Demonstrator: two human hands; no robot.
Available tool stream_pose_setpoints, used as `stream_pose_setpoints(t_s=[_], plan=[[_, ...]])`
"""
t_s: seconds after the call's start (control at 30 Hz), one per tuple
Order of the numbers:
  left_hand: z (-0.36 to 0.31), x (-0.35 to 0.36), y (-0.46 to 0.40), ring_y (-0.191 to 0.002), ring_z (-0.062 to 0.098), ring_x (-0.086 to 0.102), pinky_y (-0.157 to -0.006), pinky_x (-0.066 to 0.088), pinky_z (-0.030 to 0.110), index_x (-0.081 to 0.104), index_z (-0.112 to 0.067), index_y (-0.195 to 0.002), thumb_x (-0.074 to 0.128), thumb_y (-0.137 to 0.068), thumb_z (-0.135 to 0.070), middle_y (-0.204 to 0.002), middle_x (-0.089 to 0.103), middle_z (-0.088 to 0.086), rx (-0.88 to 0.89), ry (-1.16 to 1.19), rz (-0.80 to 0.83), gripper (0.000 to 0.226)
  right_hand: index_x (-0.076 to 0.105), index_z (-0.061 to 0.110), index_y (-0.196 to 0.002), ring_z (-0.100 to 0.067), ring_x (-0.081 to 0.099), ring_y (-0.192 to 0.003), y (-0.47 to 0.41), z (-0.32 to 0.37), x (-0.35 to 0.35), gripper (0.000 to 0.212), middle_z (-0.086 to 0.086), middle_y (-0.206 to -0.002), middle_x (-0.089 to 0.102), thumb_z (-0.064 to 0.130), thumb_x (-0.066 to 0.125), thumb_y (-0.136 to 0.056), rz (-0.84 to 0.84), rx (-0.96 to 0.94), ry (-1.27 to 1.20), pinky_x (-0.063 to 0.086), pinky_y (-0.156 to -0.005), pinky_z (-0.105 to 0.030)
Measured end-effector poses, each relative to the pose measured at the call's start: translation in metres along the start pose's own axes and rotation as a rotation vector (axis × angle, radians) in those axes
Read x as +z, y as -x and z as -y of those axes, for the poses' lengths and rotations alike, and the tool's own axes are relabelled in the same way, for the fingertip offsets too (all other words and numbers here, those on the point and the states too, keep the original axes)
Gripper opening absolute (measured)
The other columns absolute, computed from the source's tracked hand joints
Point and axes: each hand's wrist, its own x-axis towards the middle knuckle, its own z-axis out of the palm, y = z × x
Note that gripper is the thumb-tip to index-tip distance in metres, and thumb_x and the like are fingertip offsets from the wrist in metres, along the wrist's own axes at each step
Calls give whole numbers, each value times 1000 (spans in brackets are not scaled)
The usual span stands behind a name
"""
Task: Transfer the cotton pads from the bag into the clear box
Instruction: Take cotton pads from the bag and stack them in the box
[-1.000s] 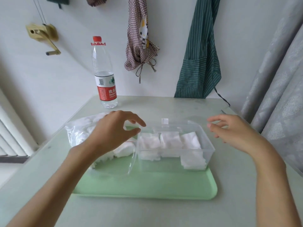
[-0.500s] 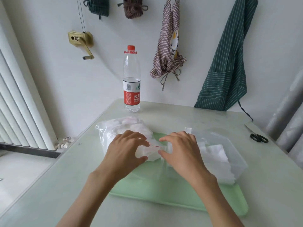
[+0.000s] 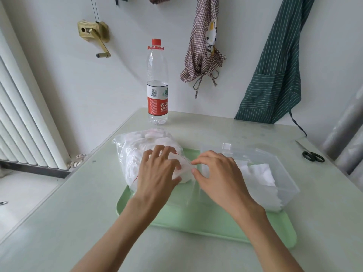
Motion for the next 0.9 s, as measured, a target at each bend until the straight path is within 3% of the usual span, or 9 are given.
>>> stream_pose_setpoints(t_s=[0.27,0.43,0.53,0.6,0.67,0.73,0.83,0.9], plan=[[10,-12,21,-108,20,42,-83,29,29,70,-33,-61,88,-51,-28,-115,64,-5,68,121,-136,22,69,29,-105,-15,56,-104,1,-2,-2,20,11,-109,63,30,52,-93,-1,-3,-31,33,-87,-25],[20,-28,30,-100,15,43,-72,26,25,69,-35,-66,88,-55,-28,-106,62,-10,35,161,-136,23,69,28,-102,-12,51,-101,-2,0,-5,18,12,-100,63,32,55,-92,-91,-49,-148,38,-88,-26],[29,-32,31,-95,14,44,-71,24,24,70,-35,-70,87,-58,-30,-103,62,-13,40,179,-138,21,62,33,-115,-4,39,-108,1,8,-12,49,18,-109,55,62,60,-75,93,-145,-194,30,-96,-23],[32,-35,31,-94,13,46,-73,28,25,70,-37,-72,86,-62,-33,-103,61,-15,44,228,-144,19,56,36,-122,-6,33,-110,2,13,-8,64,17,-114,47,64,68,-66,154,-190,-48,24,-92,-22],[33,-38,31,-94,14,50,-73,32,27,70,-39,-75,84,-64,-37,-104,61,-18,52,274,-143,17,63,34,-112,-12,40,-105,2,15,0,48,13,-108,51,55,70,-69,52,-239,24,26,-84,-27],[32,-41,31,-98,14,51,-75,37,28,69,-40,-80,82,-67,-37,-107,59,-20,41,336,-145,19,70,27,-93,-13,45,-95,2,16,6,25,10,-96,59,44,69,-75,-52,-241,-59,30,-77,-27],[30,-49,30,-106,5,51,-81,44,23,60,-36,-103,84,-66,-31,-112,57,-24,-57,602,-108,44,65,28,-82,-1,48,-85,0,15,2,7,13,-90,64,33,69,-82,18,-128,-319,37,-77,-19],[25,-58,26,-105,-2,56,-83,47,16,53,-31,-117,86,-62,-36,-113,59,-22,-122,853,-1,65,60,30,-73,2,57,-75,-1,15,-10,14,14,-79,66,26,69,-83,95,-14,-555,44,-71,-18]])
